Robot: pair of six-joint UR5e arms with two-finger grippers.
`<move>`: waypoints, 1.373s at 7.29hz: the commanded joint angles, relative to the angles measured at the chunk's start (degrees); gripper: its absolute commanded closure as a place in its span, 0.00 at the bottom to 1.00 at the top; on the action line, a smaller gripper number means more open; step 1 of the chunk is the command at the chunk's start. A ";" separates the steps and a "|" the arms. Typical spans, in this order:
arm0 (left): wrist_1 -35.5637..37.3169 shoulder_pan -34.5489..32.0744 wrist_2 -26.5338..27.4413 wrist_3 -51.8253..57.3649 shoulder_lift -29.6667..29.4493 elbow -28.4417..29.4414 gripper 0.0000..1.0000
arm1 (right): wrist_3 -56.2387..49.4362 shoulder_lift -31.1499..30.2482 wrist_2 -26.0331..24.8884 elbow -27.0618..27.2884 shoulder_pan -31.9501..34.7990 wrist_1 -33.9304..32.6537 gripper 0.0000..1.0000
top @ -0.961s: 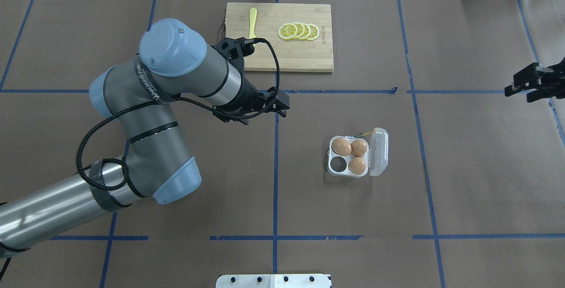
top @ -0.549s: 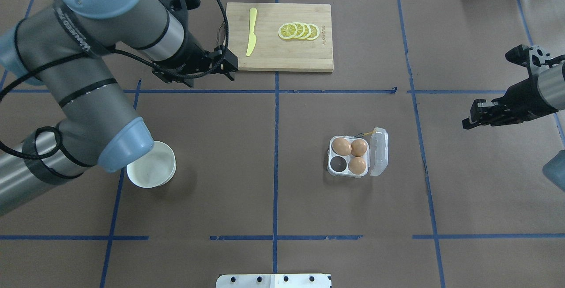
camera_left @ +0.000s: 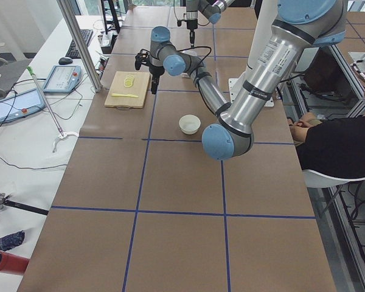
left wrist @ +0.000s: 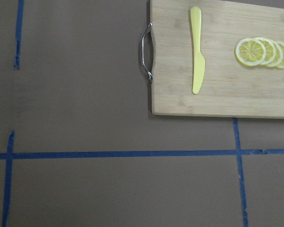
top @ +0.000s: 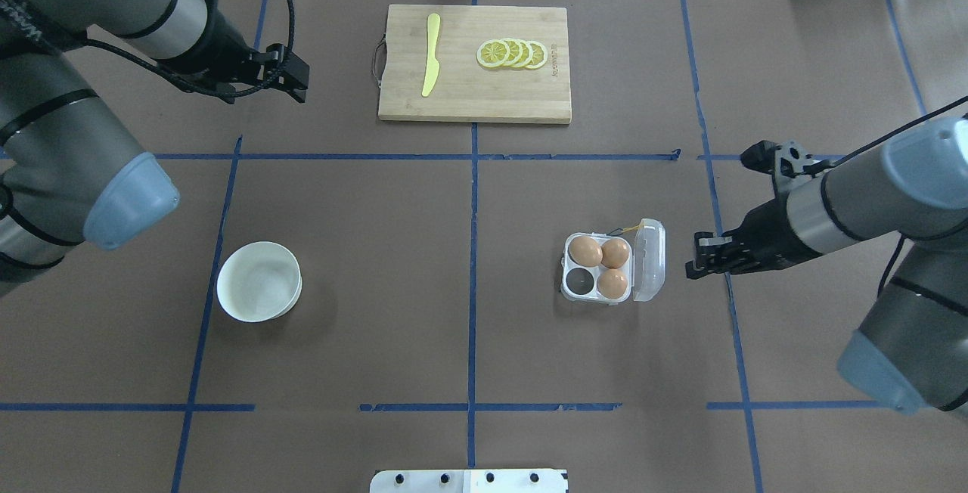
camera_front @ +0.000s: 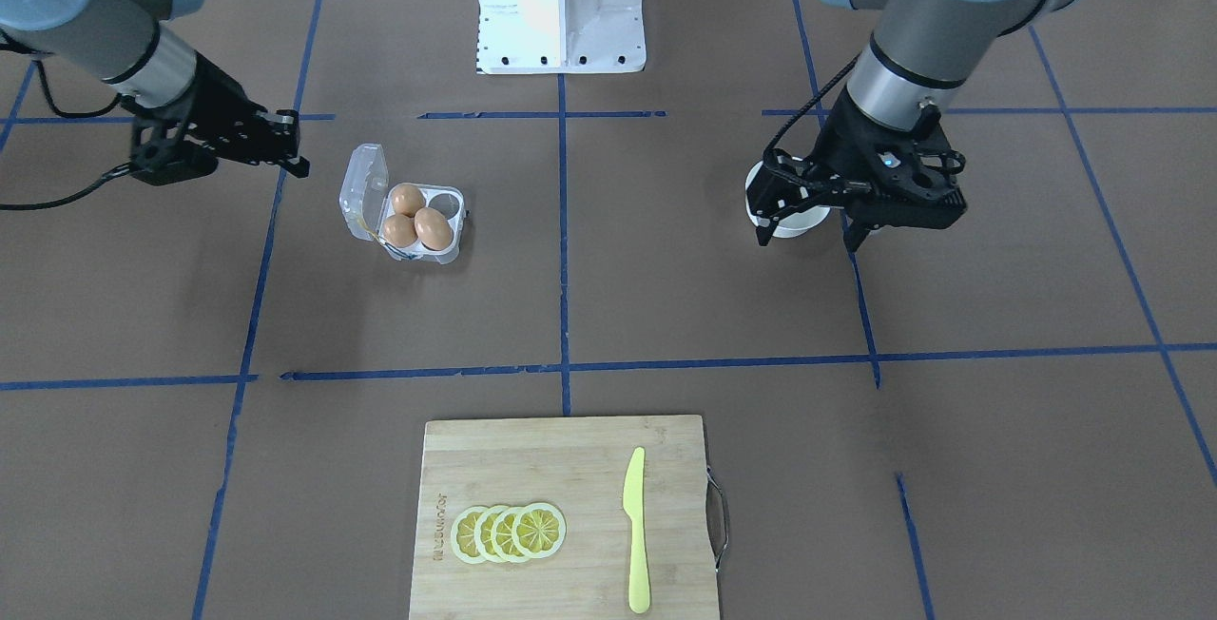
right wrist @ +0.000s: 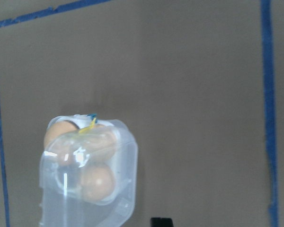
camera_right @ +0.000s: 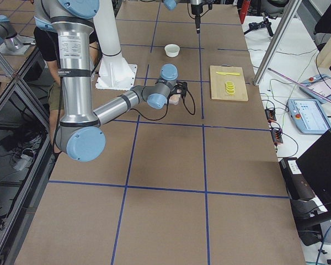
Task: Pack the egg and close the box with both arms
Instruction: 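Push the clear carton lid over the eggs with the right gripper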
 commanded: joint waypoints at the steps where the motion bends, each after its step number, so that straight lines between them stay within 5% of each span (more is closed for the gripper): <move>1: -0.06 -4.08 0.00 9.85 4.09 0.11 0.00 | 4.11 9.51 -6.33 -3.98 -6.74 -1.02 1.00; 4: -0.68 -8.74 -0.18 22.60 11.29 0.90 0.00 | 4.11 30.25 -9.67 -11.54 -6.92 -14.62 1.00; 5: -1.55 -10.14 -0.09 26.03 14.53 0.91 0.00 | 4.11 32.92 -10.64 -11.39 -5.62 -17.69 0.31; 6: -4.95 -11.98 -0.18 29.28 19.18 0.91 0.00 | 4.02 33.38 -10.82 -9.65 -3.69 -21.81 0.00; 8: -12.25 -14.36 -1.67 33.51 27.62 0.99 0.00 | 0.53 31.29 -10.12 -4.64 3.06 -33.74 0.00; 10: -11.59 -20.76 -1.85 41.14 28.72 1.69 0.00 | -20.46 26.99 -9.94 -1.99 11.23 -43.88 0.00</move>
